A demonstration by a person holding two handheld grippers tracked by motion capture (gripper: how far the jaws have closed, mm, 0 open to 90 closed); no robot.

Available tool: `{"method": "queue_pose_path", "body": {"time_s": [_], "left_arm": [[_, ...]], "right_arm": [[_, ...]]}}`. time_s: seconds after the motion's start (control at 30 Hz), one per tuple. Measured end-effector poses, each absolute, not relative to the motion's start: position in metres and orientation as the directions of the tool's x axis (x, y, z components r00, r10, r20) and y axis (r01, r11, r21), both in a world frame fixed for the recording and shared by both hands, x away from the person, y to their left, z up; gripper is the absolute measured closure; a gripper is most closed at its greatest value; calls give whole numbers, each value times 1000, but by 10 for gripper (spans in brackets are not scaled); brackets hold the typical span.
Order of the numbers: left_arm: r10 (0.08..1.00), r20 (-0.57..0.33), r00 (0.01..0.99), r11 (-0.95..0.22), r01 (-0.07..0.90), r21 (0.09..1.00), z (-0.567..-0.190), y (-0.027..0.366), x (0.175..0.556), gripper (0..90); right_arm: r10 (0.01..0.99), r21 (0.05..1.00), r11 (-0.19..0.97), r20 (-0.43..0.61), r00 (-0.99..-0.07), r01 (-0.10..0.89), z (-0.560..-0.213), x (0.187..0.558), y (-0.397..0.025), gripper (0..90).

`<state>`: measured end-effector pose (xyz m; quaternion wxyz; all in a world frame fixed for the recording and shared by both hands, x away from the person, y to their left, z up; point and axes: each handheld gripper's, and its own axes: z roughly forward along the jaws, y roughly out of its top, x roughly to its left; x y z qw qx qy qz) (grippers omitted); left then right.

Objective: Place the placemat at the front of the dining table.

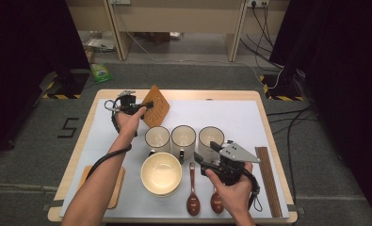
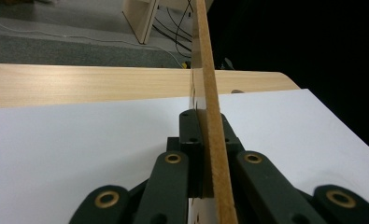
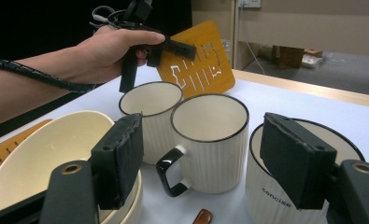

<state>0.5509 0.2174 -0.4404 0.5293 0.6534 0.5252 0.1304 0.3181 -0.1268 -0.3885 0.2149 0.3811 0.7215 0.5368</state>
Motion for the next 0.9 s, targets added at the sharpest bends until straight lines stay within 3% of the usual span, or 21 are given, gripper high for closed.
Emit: {"method": "queue_pose_path", "body": {"time_s": [0.5,0.9], "left_arm": [[856,-350,381,86,563,822,-440,228,559,766],[880,-306,364,39,586,809,-447,238,561,581]], "right_arm": [[778,938,134,100,-620,319,-389,318,-127,306],[779,936,137,101,-620,324,-391,319,-127,305]]}}
